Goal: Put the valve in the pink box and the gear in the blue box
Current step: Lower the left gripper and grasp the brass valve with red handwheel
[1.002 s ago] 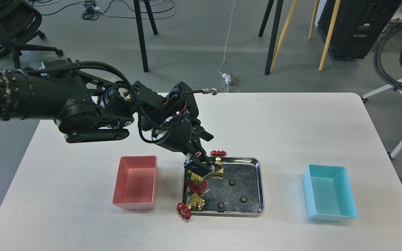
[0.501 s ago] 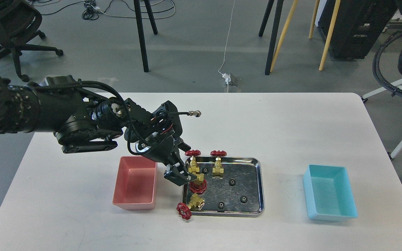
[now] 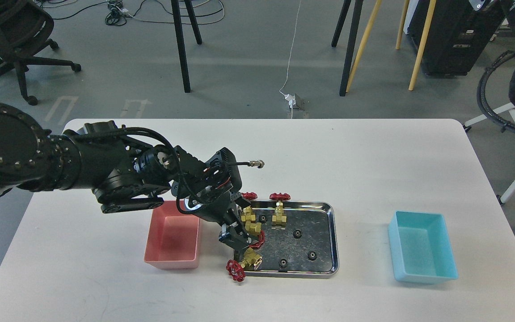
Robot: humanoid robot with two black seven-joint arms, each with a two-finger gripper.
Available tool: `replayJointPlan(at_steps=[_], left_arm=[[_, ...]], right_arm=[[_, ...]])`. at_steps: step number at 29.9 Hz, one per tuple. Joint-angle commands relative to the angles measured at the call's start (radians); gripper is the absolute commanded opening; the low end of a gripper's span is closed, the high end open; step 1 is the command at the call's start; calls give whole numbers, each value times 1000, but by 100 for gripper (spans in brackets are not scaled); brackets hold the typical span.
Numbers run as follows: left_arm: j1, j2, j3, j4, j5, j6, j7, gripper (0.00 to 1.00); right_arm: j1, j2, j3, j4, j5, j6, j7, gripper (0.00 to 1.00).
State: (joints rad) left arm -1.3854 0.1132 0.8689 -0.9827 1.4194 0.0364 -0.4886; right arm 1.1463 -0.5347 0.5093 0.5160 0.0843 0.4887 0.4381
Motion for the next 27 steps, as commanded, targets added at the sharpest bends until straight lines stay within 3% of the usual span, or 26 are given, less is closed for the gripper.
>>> replayJointPlan(at_steps=[1, 6, 11, 17, 27], left_arm=[[20, -16, -5, 9, 0, 14, 0, 95], [40, -20, -5, 38, 1, 48, 0, 88], [42, -18, 1, 38, 1, 77, 0, 72], [48, -12, 1, 38, 4, 79, 0, 69], [68, -16, 2, 47, 7, 79, 0, 50]], right_arm=[[-5, -2, 0, -1, 0, 0, 1, 100], [-7, -4, 0, -1, 0, 0, 1, 100], [-16, -4, 0, -1, 0, 0, 2, 100], [-20, -5, 0, 1, 0, 0, 4, 100], [-30, -5, 3, -1, 0, 0, 10, 100]])
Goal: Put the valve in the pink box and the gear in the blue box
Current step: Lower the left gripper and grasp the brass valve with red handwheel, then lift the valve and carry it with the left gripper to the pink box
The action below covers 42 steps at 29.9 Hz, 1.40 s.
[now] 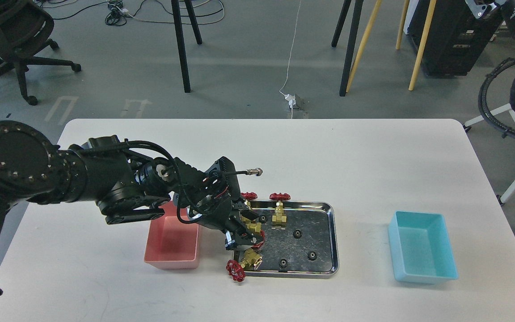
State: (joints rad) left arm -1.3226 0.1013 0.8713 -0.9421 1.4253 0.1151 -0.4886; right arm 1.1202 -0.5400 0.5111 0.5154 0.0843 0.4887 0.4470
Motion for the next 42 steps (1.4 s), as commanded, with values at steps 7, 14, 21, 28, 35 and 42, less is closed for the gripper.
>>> replayJointPlan(at_steps=[7, 14, 21, 28, 35, 42], left_arm=[[29, -2, 11, 19, 1, 5, 0, 33], [39, 6, 9, 20, 1, 46, 0, 18], [32, 21, 6, 14, 1, 86, 0, 10], [-24, 98, -55, -88, -2, 94, 0, 7], [-61, 248, -103, -182, 1, 92, 0, 8], [-129, 501, -127, -394, 47, 92, 0, 8]], right_arm=[[-4, 0, 3, 0, 0, 0, 1, 100], [-14, 2, 3, 2, 0, 0, 1, 100], [-16, 0, 3, 2, 2, 0, 1, 100], [-16, 0, 15, 2, 0, 0, 1, 100], [-14, 0, 15, 0, 0, 0, 1, 100], [-14, 0, 17, 0, 0, 0, 1, 100]])
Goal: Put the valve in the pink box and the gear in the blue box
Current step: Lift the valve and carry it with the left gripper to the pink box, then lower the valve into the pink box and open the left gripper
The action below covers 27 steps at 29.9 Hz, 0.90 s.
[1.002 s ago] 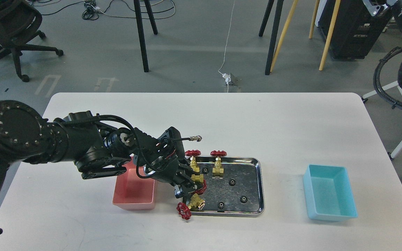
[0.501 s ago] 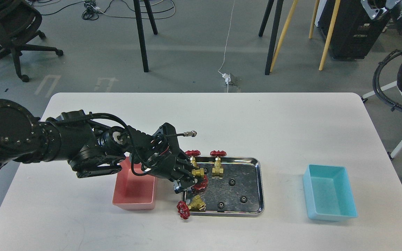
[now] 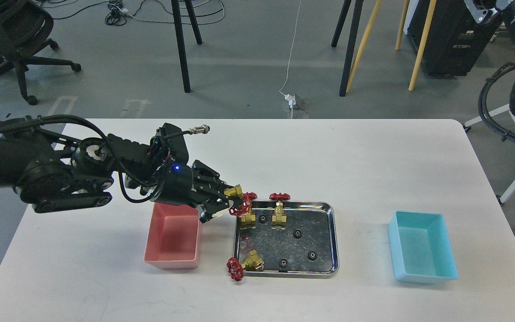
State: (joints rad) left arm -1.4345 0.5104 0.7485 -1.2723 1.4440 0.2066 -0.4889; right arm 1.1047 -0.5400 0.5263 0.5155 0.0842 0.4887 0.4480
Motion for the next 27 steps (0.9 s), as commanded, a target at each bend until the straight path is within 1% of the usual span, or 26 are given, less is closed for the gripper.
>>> replayJointPlan(at_steps=[1, 4, 6, 8, 13, 19, 27], left_arm=[[-17, 114, -3, -65, 47, 0, 0, 8], [6, 166, 2, -67, 111, 0, 0, 8], [45, 197, -1, -70, 133, 4, 0, 8], [86, 209, -9, -64, 151, 5, 0, 8], [146, 235, -21, -56, 168, 7, 0, 9], [195, 238, -21, -1, 185, 40, 0, 9], [227, 231, -23, 50, 185, 42, 0, 9]], right_arm=[[0, 0, 4, 0, 0, 0, 0, 100], [1, 0, 4, 0, 0, 0, 0, 100], [1, 0, 4, 0, 0, 0, 0, 100], [1, 0, 6, 0, 0, 0, 0, 100], [1, 0, 6, 0, 0, 0, 0, 100], [1, -2, 6, 0, 0, 0, 0, 100], [-6, 0, 9, 0, 0, 0, 0, 100]])
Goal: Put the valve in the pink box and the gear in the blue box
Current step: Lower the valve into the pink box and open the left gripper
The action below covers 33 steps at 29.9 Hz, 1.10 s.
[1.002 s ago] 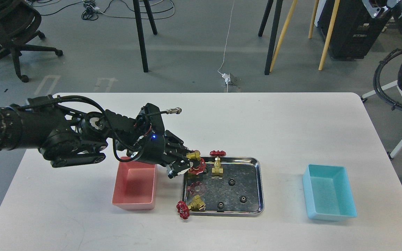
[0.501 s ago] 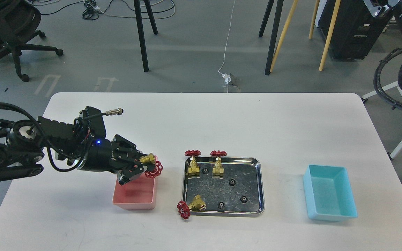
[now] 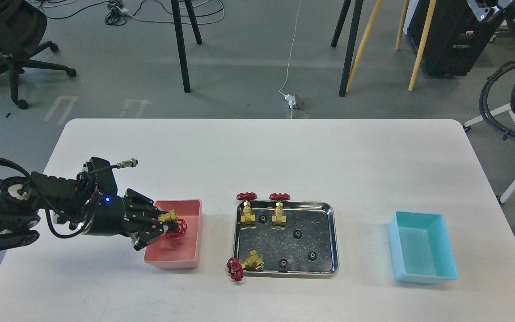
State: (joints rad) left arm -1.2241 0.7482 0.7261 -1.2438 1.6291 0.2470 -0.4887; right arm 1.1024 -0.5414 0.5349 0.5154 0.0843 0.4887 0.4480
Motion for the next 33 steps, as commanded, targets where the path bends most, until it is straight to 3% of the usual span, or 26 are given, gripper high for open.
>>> replayJointPlan(at_steps=[1, 10, 33], left_arm=[[29, -13, -1, 41, 2, 2, 0, 9], [101, -64, -37, 106, 0, 32, 0, 13], [98, -56, -54, 92, -2, 49, 0, 46]], right_arm=[[-6, 0, 0, 0, 0, 0, 0, 100], [-7, 0, 0, 0, 0, 0, 0, 100], [-13, 0, -1, 2, 0, 0, 0, 100]])
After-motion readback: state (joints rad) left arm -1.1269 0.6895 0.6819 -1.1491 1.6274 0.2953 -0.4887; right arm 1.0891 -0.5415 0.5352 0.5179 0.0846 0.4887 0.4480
